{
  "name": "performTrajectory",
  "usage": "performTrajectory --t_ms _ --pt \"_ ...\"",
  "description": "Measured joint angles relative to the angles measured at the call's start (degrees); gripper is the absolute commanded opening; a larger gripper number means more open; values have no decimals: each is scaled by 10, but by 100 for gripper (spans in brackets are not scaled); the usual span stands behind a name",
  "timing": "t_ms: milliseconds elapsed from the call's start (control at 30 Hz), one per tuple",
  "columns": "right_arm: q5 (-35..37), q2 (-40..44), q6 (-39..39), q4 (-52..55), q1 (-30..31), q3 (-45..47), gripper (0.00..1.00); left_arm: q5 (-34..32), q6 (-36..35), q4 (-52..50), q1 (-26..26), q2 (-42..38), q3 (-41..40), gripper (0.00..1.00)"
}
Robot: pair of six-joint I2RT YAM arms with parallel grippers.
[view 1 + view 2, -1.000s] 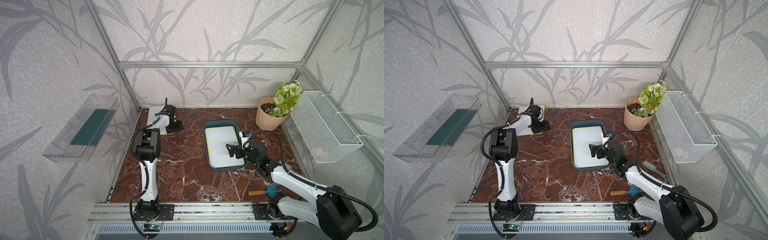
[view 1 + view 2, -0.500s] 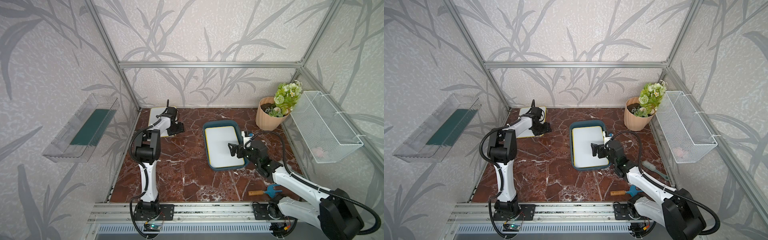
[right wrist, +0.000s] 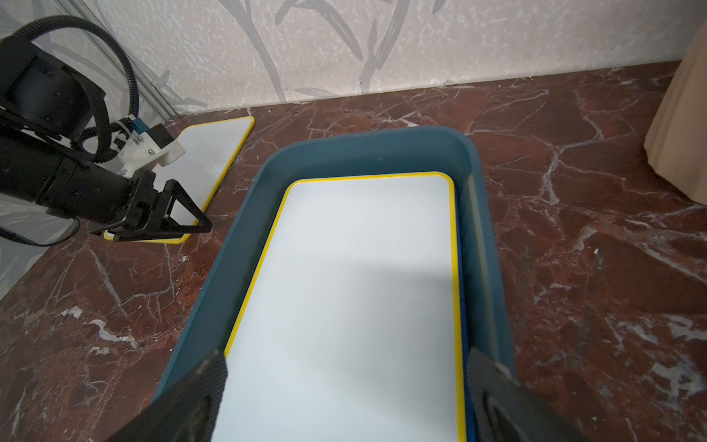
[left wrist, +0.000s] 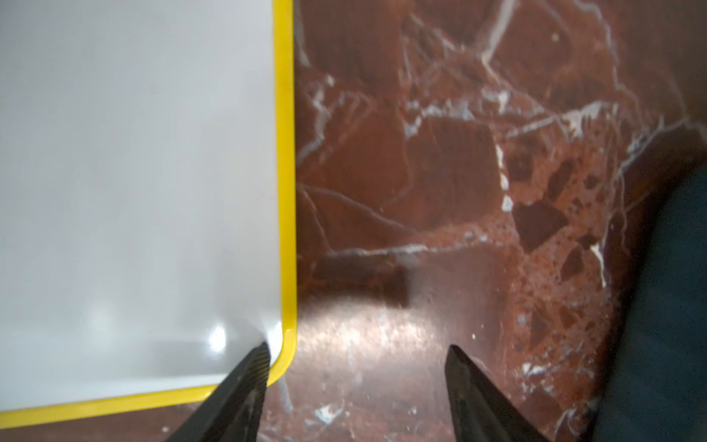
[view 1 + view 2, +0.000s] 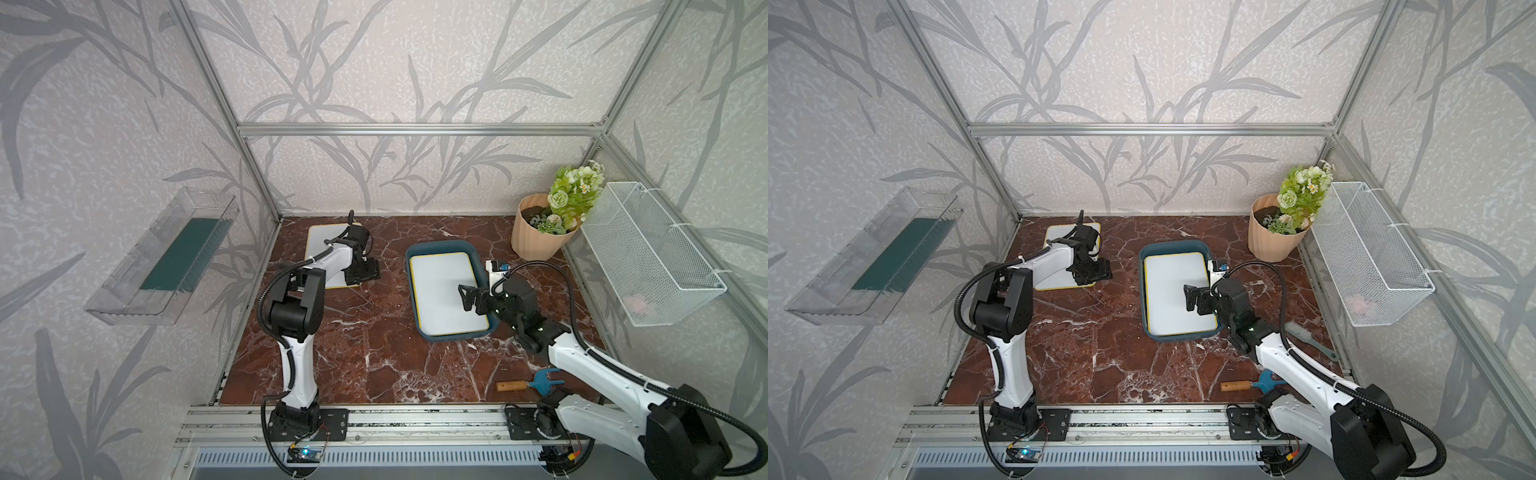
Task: Put the whiteboard into the storage box
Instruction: Move the whiteboard to the center of the board.
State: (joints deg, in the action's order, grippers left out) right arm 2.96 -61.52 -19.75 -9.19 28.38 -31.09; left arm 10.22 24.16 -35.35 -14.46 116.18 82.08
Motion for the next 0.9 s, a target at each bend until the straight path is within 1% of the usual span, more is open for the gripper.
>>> performTrajectory --t_ms 133,333,567,767,900 --pt "0 1 -4 12 -3 -7 99 -3 18 3 -37 -25 -35 71" --pt "-2 1 -11 23 -4 -10 99 -6 63 26 -96 -70 -99 71" --pt "-5 -1 -19 37 -7 -14 99 -14 122 53 -162 -97 -137 71" --pt "-5 -3 -20 38 -9 -19 99 -14 165 69 -199 -111 -156 71" --pt "-5 -7 -21 39 -10 -19 99 -18 176 69 -204 -111 -156 71"
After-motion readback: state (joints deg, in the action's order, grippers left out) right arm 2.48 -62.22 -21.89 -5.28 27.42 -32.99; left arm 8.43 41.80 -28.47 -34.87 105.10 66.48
